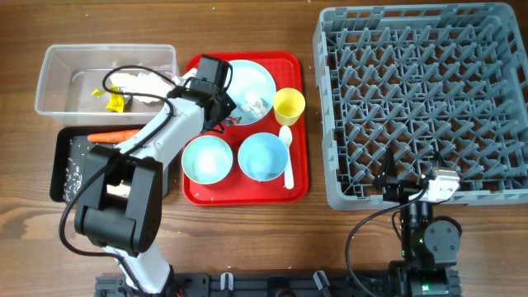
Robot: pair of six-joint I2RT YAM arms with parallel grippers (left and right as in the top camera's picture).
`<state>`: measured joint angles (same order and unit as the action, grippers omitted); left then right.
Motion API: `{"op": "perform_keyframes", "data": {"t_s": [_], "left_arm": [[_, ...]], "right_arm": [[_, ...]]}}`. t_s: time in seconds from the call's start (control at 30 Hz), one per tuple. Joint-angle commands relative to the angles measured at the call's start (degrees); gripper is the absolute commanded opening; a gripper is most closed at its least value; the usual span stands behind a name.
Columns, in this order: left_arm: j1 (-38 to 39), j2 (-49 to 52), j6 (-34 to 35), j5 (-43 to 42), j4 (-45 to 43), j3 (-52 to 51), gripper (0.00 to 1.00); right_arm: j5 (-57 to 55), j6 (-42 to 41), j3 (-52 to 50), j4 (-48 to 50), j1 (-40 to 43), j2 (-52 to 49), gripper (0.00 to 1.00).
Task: Sort waste into correct bins and load items into the dishwasher rack
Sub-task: 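Carry the red wrapper left and release it into the clear bin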
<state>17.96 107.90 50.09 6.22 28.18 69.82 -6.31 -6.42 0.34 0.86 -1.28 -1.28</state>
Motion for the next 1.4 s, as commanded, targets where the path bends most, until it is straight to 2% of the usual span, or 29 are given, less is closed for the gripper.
{"op": "perform_keyframes", "data": {"t_s": [0.0, 0.13, 0.3, 0.43, 0.63, 0.83, 1.1, 1.37], "left_arm": [[0.2, 0.8, 0.1, 1.4, -0.4, -0.7, 0.04], [0.1, 0.0, -0.5, 1.4, -1.7, -0.6, 0.04], [-0.3, -3.8, -4.9, 1.7, -1.6, 1.5, 0.04], [-1.6, -8.1, -4.9, 4.1, -1.2, 2.3, 0.04], [-8.3, -15.6, -5.5, 4.3, -0.2, 2.3, 0.04], [-19.7, -19.7, -8.1, 4.3, 0.6, 2.3, 0.04], [-32.9, -17.3, -8.1, 4.3, 0.7, 2.3, 0.04], [-39.0, -8.0, -8.1, 3.8, -3.5, 2.3, 0.06]], "right_arm": [[-0.5, -0.4, 0.0, 0.3, 0.2, -0.1, 1.0], [-0.5, -0.4, 0.0, 0.3, 0.2, -0.1, 1.0], [-0.5, -0.5, 0.0, 0.2, 0.2, -0.1, 1.0], [-0.5, -0.4, 0.0, 0.2, 0.2, -0.1, 1.0], [-0.5, -0.4, 0.0, 0.3, 0.2, -0.1, 1.0], [-0.5, -0.4, 0.0, 0.3, 0.2, -0.1, 1.0], [-0.5, -0.4, 0.0, 0.2, 0.2, -0.1, 1.0], [-0.5, -0.4, 0.0, 0.2, 0.2, -0.1, 1.0]]}}
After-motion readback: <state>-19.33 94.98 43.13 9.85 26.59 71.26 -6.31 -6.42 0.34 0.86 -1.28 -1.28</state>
